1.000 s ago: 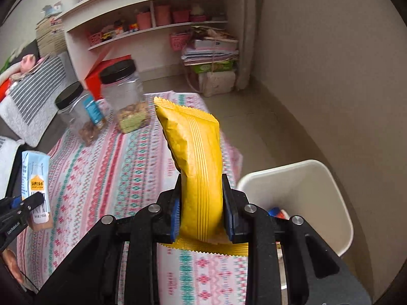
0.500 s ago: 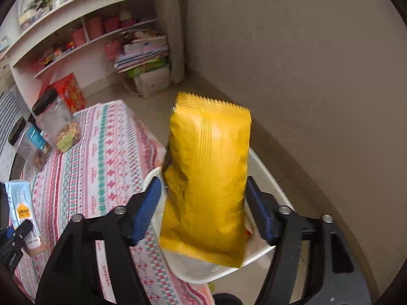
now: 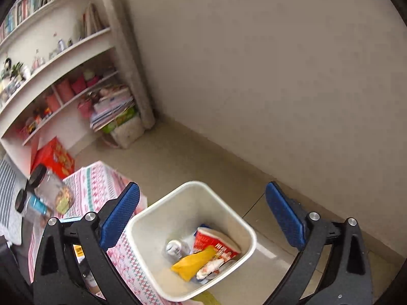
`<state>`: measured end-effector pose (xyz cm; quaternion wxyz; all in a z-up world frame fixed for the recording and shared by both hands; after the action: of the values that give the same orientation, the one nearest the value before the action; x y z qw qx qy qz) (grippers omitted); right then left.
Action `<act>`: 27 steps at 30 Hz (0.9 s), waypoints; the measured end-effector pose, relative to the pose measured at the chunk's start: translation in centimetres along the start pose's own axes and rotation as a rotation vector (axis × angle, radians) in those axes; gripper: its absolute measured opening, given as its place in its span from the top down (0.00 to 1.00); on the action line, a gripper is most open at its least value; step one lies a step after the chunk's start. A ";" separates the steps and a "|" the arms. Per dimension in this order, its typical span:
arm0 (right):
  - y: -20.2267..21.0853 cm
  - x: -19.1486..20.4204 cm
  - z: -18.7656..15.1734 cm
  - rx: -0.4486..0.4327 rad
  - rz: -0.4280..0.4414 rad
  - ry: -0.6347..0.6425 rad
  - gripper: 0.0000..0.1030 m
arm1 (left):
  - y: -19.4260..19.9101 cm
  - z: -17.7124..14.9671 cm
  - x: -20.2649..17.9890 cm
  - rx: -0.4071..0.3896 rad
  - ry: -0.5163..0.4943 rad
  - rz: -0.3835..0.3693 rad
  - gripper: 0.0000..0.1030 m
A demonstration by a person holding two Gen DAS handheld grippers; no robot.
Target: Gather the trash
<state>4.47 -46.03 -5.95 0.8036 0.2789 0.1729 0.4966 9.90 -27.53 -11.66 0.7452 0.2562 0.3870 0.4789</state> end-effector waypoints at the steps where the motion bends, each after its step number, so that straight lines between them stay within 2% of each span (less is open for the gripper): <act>1: 0.1 -0.4 0.2 -0.007 -0.005 -0.012 0.08 | -0.2 0.0 -1.2 0.004 0.000 -0.029 0.67; 2: 0.3 -0.8 0.3 -0.015 -0.009 -0.026 0.08 | -0.3 -0.1 -2.0 0.004 0.000 -0.047 0.49; 3: 0.5 -1.0 0.4 -0.021 -0.013 -0.031 0.07 | -0.1 -0.3 -2.4 -0.002 0.002 -0.050 0.38; 6: 1.4 -1.0 0.7 -0.054 -0.047 -0.013 0.07 | 0.8 -0.4 -2.6 -0.037 -0.005 -0.044 0.32; 9: 3.4 -0.1 1.2 -0.134 -0.106 0.004 0.07 | 2.3 0.0 -1.0 -0.094 -0.029 0.024 0.27; 10: 4.3 0.4 1.4 -0.168 -0.115 0.010 0.07 | 3.6 0.5 0.1 -0.142 -0.031 0.056 0.24; 12: 6.4 1.8 1.7 -0.245 -0.119 0.017 0.07 | 5.9 1.4 1.6 -0.226 -0.029 0.096 0.12; 15: 9.3 4.5 1.4 -0.333 -0.094 0.005 0.07 | 11.7 2.3 3.4 -0.445 -0.075 0.178 0.07; 16: 9.8 5.2 1.2 -0.344 -0.083 -0.004 0.07 | 14.3 2.3 4.2 -0.546 -0.093 0.213 0.07; 18: 10.3 7.4 0.1 -0.302 -0.042 -0.001 0.07 | 16.6 2.2 5.5 -0.610 -0.098 0.223 0.07; 21: 10.3 10.5 -1.6 -0.249 -0.012 0.063 0.07 | 17.4 1.9 9.0 -0.528 -0.082 0.299 0.07; 23: 10.2 12.8 -2.7 -0.229 -0.013 0.140 0.07 | 17.1 1.8 12.0 -0.472 -0.028 0.335 0.07; 27: 10.4 15.8 -4.8 -0.232 -0.047 0.225 0.07 | 15.8 1.2 16.4 -0.383 0.067 0.354 0.07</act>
<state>1.56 -26.90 -3.28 0.8174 0.1226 0.2098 0.5223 6.66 -6.08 -4.52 0.6717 0.1581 0.2627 0.6744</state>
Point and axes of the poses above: each gripper's, at about its wrist camera, not at the fingertips, and y roughly against the way its jaws point, x to its left, z to its top, the point moved 8 cm from there along -y, roughly the way its jaws point, and after that the axes turned 14 degrees about y, right-handed, at the moved point
